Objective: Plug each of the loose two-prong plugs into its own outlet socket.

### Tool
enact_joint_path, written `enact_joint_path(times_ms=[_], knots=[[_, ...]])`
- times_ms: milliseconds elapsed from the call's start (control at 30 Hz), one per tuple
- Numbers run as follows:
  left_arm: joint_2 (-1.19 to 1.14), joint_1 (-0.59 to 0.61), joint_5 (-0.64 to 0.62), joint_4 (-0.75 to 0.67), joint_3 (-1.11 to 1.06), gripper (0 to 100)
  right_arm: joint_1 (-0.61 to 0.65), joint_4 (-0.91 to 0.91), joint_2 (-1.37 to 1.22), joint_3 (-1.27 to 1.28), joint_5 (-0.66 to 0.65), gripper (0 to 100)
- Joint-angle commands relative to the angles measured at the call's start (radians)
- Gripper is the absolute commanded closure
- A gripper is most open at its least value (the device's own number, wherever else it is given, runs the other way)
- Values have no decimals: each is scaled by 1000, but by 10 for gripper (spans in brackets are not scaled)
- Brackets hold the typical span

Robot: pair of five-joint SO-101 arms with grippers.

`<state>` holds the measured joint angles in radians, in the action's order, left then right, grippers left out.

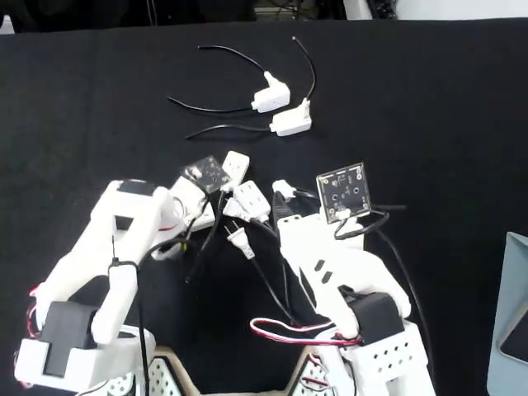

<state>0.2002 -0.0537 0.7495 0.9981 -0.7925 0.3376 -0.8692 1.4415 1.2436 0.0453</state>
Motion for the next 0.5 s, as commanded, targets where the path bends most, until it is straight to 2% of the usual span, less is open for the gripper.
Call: enact_joint_path(times_ms=[0, 167, 300, 467], knots=[[8, 5, -15, -18, 111, 701, -6, -3, 8, -7, 0, 987], [3, -22, -5, -80, 170, 693, -6, -2, 8, 1, 0, 987], [-5, -50, 78, -147, 166, 697, -6, 0, 8, 2, 0, 987], [-140, -74, 91, -216, 205, 697, -6, 0, 8, 2, 0, 987]])
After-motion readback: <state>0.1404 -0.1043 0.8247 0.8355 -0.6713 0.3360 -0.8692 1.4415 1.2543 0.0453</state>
